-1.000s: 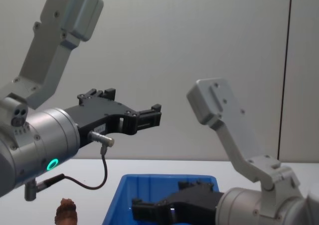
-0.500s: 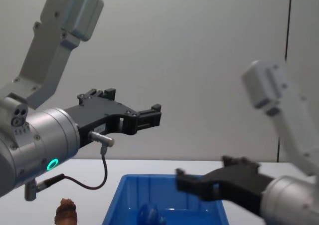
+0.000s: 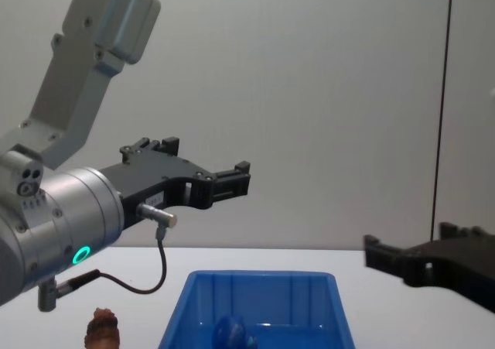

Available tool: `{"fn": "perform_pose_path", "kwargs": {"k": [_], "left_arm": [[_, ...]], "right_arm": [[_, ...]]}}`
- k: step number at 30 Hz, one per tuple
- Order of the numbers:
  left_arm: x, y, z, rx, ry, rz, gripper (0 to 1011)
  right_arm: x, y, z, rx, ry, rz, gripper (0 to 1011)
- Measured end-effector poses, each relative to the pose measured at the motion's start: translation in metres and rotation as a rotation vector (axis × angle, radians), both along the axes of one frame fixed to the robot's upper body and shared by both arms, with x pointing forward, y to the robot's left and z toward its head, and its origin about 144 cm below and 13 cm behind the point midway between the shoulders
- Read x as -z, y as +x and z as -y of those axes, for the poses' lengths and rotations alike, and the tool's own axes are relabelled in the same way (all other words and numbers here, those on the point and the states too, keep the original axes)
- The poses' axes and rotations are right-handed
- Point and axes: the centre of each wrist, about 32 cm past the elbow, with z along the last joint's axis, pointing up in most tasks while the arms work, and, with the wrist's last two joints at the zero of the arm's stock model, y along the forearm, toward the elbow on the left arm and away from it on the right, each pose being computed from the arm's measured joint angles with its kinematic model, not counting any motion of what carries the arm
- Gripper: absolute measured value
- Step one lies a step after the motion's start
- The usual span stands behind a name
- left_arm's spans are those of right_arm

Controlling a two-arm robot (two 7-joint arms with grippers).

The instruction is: Pick up the two dolls from the table and place them into the box.

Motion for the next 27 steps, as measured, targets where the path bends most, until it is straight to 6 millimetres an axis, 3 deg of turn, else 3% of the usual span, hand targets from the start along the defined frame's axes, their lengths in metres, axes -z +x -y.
{"fn": "perform_pose_path", "kwargs": {"k": [13,27], "left_arm": [[0.000,0.000,0.000,-0.001,-0.001,-0.001,1001],[0.005,-0.004,-0.010,-0.051,-0.039,-0.069,1001]], "right_arm": [[-0.002,-0.003,0.020,0.073,0.009,0.007,1001],[-0.003,-0.004,0.027,0.097,0.011,0.010,1001]]}}
